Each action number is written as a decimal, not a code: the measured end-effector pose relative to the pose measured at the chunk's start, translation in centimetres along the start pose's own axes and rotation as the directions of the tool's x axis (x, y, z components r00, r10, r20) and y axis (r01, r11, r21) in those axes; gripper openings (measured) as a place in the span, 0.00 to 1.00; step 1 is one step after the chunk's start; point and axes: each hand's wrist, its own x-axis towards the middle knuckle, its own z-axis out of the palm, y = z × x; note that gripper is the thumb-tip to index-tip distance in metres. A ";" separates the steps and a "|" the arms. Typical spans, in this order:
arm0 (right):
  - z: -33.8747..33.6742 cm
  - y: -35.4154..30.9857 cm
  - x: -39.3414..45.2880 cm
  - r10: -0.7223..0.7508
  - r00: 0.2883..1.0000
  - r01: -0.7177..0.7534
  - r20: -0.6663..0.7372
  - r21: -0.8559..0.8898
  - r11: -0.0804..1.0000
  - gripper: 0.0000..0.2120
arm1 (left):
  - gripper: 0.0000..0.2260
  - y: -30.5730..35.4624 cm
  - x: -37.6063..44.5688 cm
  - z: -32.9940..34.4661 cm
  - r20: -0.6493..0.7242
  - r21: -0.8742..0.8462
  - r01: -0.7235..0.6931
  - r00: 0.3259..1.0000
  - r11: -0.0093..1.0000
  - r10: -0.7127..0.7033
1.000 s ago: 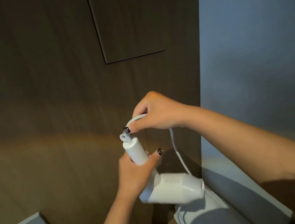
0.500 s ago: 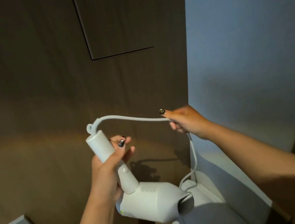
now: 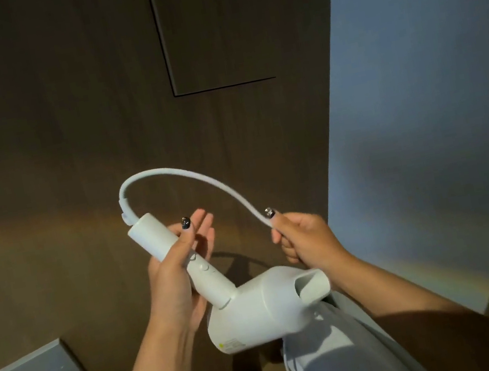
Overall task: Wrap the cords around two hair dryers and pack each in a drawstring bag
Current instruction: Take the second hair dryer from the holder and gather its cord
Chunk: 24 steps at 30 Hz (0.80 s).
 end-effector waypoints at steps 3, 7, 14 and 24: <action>1.7 -0.2 -0.9 -0.063 0.991 0.088 0.116 -0.228 0.970 0.20 | 0.22 0.1 -0.1 -0.1 0.042 0.020 -0.006 0.999 1.000 0.005; 3.4 0.7 -2.0 -0.035 0.981 0.095 0.193 -0.312 0.945 0.18 | 0.21 0.2 -0.7 -0.2 0.144 0.162 -0.050 0.989 0.985 0.027; 3.3 1.7 -2.0 0.111 0.990 -0.077 0.087 -0.327 0.942 0.20 | 0.17 0.1 -1.1 -0.4 0.071 0.206 -0.078 0.995 0.975 0.064; 1.1 3.1 -1.4 0.414 0.893 -0.420 -0.177 0.002 0.907 0.16 | 0.29 -1.8 -1.4 -0.5 0.083 0.334 -0.025 0.997 0.942 -0.003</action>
